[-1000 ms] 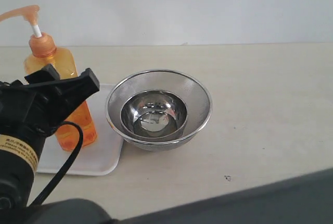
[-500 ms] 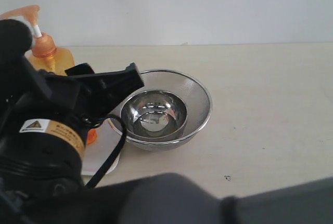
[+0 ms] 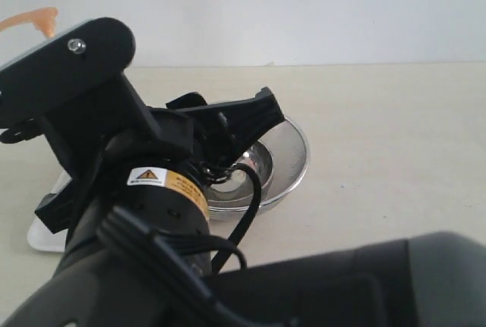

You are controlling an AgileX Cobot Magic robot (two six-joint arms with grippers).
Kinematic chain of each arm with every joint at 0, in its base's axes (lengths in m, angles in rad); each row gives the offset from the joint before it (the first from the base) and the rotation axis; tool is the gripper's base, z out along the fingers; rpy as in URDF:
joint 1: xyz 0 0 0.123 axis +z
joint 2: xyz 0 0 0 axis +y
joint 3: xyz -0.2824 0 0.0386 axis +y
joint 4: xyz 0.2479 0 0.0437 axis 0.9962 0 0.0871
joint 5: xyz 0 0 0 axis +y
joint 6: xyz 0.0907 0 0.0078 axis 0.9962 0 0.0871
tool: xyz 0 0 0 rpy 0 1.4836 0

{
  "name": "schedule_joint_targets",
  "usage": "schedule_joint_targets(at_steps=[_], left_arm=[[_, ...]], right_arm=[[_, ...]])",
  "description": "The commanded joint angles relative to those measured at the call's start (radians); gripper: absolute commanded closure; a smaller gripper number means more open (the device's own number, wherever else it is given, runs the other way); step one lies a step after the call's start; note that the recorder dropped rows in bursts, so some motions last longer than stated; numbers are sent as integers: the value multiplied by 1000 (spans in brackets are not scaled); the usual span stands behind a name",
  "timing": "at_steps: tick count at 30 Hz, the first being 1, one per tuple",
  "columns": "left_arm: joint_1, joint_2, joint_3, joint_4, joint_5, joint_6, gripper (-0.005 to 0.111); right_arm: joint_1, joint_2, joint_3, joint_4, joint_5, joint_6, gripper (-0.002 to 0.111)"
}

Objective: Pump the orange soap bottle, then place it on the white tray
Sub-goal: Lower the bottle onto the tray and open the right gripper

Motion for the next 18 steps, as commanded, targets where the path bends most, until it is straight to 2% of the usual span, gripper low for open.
schedule_joint_targets(at_steps=[1,18], left_arm=[[0,-7,4,-6,-2,-6,102],[0,-7,4,-6,-2,-6,102]], right_arm=[[1,-10,1,-4,-6,-9,70],[-1,-20,1,-4,-6,34,70]])
